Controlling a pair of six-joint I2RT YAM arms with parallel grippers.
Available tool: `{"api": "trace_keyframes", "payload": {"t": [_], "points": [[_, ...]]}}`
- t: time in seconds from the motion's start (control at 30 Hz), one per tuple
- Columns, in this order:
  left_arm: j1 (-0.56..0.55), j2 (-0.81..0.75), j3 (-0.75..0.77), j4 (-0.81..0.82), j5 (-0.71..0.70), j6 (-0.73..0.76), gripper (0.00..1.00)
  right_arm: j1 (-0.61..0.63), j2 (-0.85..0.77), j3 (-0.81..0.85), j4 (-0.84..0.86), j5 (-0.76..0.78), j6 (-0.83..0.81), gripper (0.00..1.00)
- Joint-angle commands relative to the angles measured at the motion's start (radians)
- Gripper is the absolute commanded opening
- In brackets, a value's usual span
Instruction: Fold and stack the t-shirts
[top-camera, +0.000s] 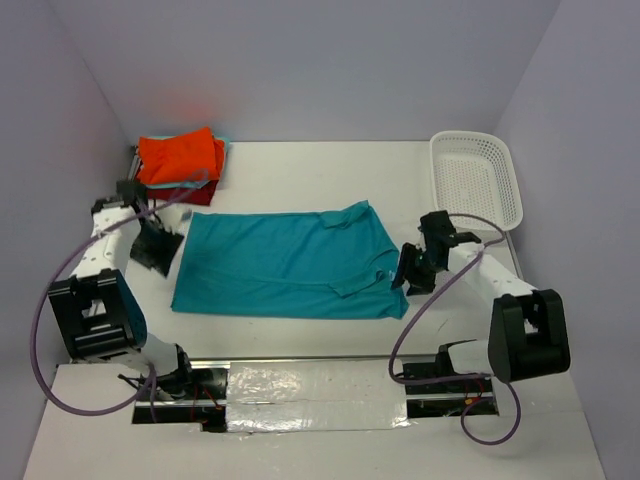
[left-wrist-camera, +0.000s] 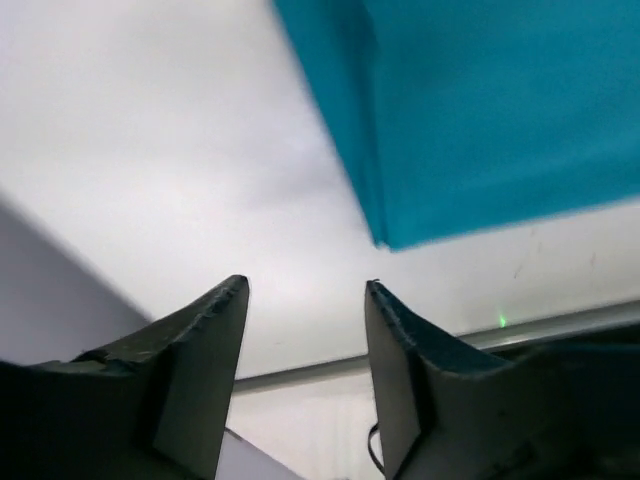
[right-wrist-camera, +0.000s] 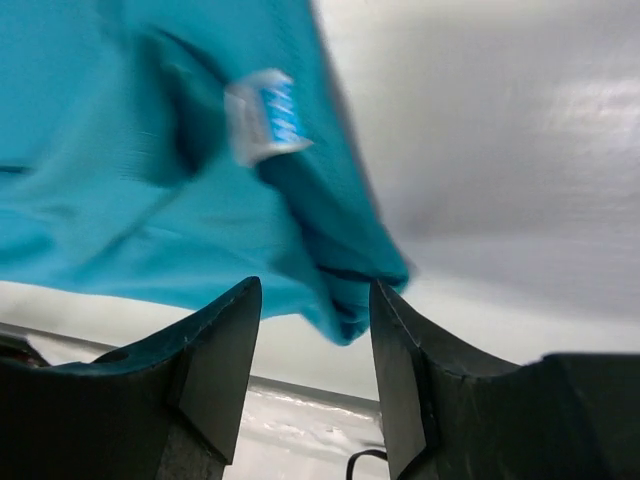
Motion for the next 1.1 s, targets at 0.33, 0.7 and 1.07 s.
{"api": "trace_keyframes", "payload": {"t": [0.33,0.7,1.07], "points": [[-0.985,0.08,0.225,0.365,0.249,0.024,0.49,-0.007,0.085,0.201,0.161,-0.225,-0.159,0.41],[-1.215,0.347,0.255,0.579,0.273,-0.056,0.57,-0.011,0.211,0.171,0.201,-0.252,-0.089,0.48],[-1.221,0.439,0.221,0.678,0.148,-0.077,0.49,-0.011,0.294,0.185,0.221,-0.233,-0.084,0.25]]}}
